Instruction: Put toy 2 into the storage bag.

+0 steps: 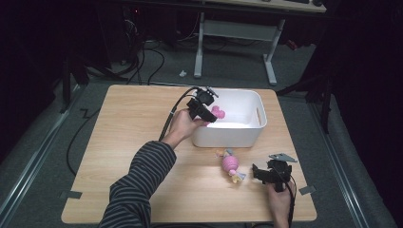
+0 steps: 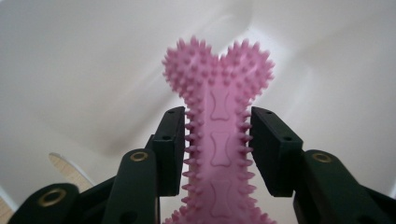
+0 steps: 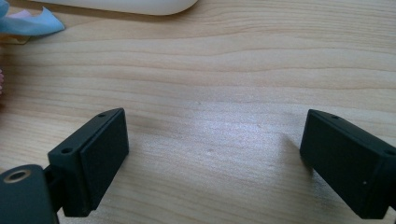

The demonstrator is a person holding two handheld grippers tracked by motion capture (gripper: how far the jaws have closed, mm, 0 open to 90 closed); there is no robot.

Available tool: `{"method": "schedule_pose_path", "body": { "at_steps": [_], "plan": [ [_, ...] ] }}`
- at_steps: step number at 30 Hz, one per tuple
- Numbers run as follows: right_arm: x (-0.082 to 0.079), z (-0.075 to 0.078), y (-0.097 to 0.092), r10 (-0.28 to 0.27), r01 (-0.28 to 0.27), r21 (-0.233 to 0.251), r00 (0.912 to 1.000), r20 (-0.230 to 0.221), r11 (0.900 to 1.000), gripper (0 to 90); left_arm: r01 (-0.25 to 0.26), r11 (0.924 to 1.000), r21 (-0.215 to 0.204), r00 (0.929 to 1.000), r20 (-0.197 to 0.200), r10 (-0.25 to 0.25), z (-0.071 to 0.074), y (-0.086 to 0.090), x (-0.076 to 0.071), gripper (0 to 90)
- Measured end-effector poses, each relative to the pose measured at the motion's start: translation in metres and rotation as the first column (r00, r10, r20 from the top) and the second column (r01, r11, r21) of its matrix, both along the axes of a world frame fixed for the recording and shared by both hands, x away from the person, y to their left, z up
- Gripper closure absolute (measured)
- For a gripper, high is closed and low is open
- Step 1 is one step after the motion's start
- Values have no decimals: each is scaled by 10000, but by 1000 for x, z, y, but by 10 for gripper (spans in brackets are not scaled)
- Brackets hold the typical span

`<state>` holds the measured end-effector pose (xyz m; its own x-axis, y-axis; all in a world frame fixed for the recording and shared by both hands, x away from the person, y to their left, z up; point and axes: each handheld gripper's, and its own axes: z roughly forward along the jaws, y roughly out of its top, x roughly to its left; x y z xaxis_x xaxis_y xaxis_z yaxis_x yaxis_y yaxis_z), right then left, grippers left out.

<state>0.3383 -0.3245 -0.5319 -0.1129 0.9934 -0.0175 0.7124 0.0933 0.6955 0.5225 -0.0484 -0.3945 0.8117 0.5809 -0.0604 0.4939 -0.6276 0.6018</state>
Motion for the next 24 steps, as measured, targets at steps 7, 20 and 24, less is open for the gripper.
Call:
{"method": "schedule_pose_path", "body": {
  "at_steps": [7, 20, 24],
  "plan": [
    [0, 0, 0, 48, -48, -23, 10000, 30, 10000, 79, 171, 9996, -237, 9994, 295, -164, 10, 5, -10, 468],
    [0, 0, 0, 49, -49, -30, 10000, 31, 10000, 79, -177, 9930, -1170, 9948, 979, 293, 37, 47, -35, 417],
    [0, 0, 0, -8, 8, -17, 10000, -3, 10000, 79, -461, 9871, -1530, 9924, 1059, 628, 38, 64, -40, 422]
  ]
}}
